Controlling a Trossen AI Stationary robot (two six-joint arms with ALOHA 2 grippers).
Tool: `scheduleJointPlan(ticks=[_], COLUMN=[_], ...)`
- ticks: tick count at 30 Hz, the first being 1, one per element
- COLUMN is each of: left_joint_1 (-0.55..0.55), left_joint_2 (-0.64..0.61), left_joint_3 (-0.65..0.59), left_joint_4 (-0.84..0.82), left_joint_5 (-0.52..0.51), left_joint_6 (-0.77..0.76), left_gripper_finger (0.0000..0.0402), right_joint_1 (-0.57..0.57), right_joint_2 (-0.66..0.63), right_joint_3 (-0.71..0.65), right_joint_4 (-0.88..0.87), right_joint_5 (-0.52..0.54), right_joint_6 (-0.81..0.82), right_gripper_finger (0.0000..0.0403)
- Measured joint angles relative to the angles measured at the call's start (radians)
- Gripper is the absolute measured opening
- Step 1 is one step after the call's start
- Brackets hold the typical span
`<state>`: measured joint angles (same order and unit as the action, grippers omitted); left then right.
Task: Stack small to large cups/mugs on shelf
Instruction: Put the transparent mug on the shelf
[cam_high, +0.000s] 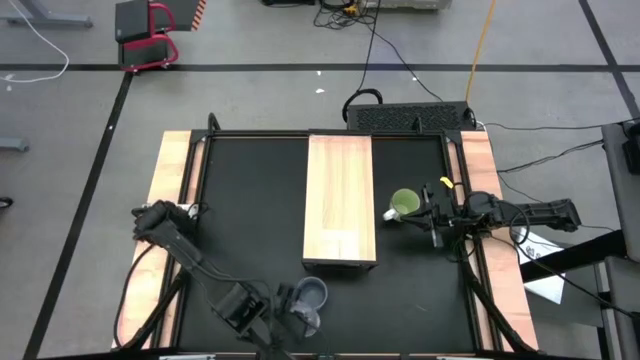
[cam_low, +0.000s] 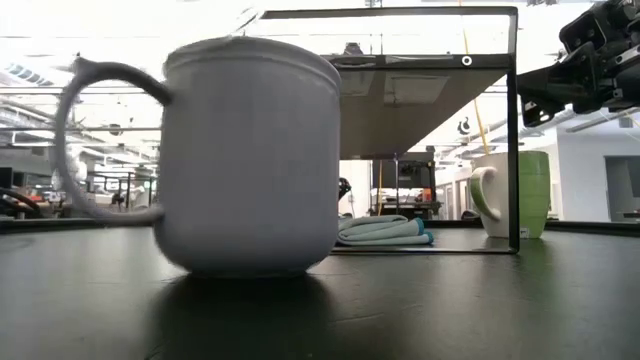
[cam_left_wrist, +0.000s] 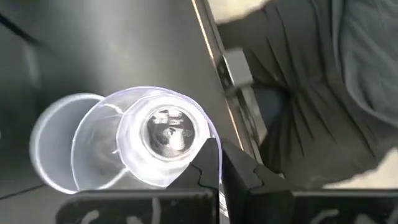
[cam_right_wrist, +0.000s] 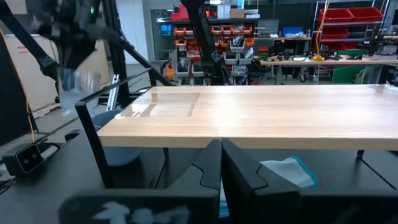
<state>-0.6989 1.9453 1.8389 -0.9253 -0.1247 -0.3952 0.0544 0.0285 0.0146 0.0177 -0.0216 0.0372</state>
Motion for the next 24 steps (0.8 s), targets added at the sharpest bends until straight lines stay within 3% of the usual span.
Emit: scheduleJointPlan(ticks=[14,24], left_joint_1=[0.036,-0.005], left_joint_2=[-0.068,-0.183], left_joint_3=[-0.001,-0.001], left_joint_4=[0.044,0.020], left_joint_5=[-0.043,-0.326], left_joint_6=[0.053,0.084], left_gripper_finger=[0.0002,0.0001], right_joint_1=[0.000,0.000], right_joint_2=[0.006,0.012], right_joint_3=[0.000,0.000], right_joint_4=[0.000,0.000], right_joint_5=[0.000,0.000], right_joint_6=[0.000,0.003], right_gripper_finger=[0.0000,0.0000])
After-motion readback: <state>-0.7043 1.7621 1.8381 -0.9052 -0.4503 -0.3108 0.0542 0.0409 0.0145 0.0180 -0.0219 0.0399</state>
